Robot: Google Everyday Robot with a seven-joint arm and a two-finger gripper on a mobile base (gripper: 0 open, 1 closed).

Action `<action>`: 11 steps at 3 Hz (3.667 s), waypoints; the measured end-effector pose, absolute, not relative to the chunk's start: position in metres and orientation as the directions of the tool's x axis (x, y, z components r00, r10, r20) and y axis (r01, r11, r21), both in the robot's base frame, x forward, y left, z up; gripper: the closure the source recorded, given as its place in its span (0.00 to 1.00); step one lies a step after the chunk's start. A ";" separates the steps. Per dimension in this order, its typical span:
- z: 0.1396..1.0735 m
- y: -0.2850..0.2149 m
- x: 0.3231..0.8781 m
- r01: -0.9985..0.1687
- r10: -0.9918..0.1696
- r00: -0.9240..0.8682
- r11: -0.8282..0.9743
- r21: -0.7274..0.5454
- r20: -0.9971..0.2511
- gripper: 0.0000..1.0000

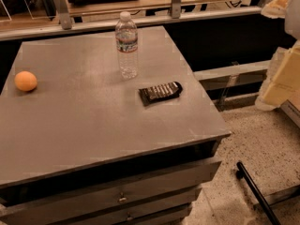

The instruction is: Move rxbar chocolate near orange

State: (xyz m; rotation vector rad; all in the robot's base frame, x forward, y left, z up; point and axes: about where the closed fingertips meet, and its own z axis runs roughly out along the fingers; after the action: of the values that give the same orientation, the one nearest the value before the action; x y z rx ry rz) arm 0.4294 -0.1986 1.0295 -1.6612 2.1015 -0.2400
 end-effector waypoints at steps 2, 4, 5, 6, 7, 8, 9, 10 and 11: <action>1.033 -0.191 0.426 -0.889 -0.966 -0.134 0.216 -0.403 -0.222 0.00; 0.964 -0.107 0.455 -0.967 -0.974 0.162 -0.124 -0.222 -0.160 0.00; 0.921 -0.071 0.481 -0.965 -0.957 0.247 -0.228 -0.132 -0.154 0.00; 0.882 -0.050 0.517 -0.963 -0.953 0.270 -0.262 -0.069 -0.140 0.00; 0.855 -0.043 0.546 -0.964 -0.955 0.266 -0.264 -0.037 -0.132 0.00; 0.838 -0.042 0.565 -0.966 -0.955 0.258 -0.255 -0.039 -0.145 0.00; 0.834 -0.039 0.569 -0.966 -0.954 0.258 -0.254 -0.047 -0.150 0.22; 0.833 -0.037 0.571 -0.966 -0.954 0.259 -0.254 -0.053 -0.153 0.49; 0.832 -0.036 0.572 -0.966 -0.953 0.260 -0.254 -0.057 -0.155 0.34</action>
Offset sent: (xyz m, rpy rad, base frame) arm -0.0028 0.0082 -0.0067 -0.0250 0.0374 0.0754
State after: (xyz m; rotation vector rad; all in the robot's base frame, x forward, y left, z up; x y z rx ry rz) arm 0.5719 -0.0364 0.8319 -2.3790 1.8259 0.1331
